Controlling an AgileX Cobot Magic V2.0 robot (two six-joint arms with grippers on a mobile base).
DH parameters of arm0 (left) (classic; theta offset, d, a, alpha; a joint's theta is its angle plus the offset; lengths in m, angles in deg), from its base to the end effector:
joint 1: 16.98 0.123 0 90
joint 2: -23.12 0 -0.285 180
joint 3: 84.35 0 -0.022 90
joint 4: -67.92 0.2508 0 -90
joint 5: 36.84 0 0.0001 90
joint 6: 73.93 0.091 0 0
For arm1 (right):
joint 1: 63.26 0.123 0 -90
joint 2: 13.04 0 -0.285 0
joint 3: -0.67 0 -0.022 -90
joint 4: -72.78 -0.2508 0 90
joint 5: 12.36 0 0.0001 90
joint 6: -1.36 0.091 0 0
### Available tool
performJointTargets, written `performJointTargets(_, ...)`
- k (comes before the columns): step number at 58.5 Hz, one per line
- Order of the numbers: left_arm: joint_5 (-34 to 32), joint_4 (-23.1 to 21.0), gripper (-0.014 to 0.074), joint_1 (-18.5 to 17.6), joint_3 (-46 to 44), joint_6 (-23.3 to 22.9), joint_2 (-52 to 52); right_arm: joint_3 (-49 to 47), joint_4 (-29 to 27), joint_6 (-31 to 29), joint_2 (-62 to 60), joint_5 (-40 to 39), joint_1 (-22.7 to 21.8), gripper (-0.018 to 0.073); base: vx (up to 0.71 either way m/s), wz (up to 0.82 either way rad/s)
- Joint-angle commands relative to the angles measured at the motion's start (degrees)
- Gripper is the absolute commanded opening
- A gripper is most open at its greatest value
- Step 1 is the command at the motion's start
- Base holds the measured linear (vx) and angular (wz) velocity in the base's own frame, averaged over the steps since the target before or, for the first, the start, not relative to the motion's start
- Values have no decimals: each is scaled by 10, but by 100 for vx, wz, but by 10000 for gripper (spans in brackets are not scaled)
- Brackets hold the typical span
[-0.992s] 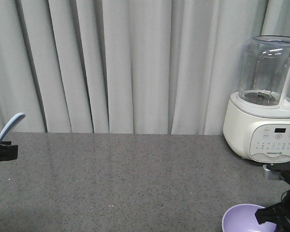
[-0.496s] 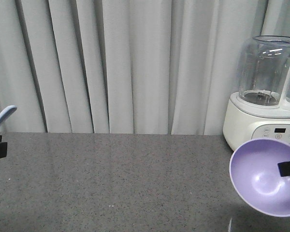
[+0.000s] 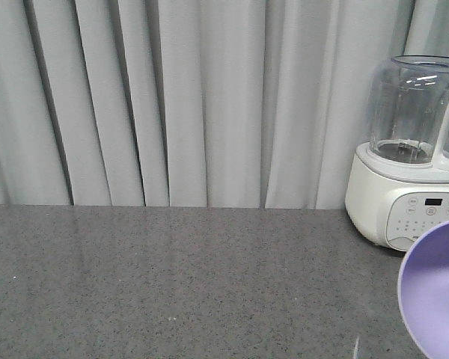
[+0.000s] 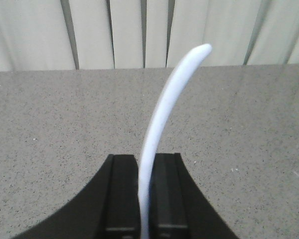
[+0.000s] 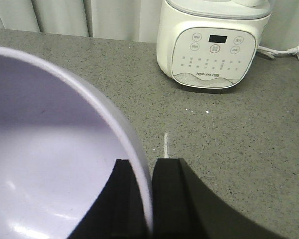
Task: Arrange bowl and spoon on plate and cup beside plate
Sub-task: 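Grasp the lavender bowl rim with the right gripper and lift it, then drive the base to the counter with the paper cup and plate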
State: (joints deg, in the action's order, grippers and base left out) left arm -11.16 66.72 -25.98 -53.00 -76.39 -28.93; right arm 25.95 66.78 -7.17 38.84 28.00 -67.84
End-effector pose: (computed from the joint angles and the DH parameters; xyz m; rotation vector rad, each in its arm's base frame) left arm 0.1552 -0.0254 0.3686 0.0969 1.9043 -0.1570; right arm 0.1443 -0.0054 0.3826 -0.0310 2.0471 -0.0235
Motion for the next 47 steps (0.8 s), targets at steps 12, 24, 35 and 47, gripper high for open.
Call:
performJointTargets(12, -47, 8, 0, -1, -6, -4, 25, -13, -7, -2, -6, -59, -1, -13, 0, 0)
performJointTargets(24, -46, 9, 0, -1, -6, -4, 25, -13, -5, -2, -6, -59, -1, -13, 0, 0)
performJointTargets(35, -46, 9, 0, -1, -6, -4, 25, -13, -5, -2, -6, -59, -1, -13, 0, 0)
performJointTargets(47, -46, 9, 0, -1, -6, -4, 25, -13, -5, -2, -6, -58, -1, -13, 0, 0)
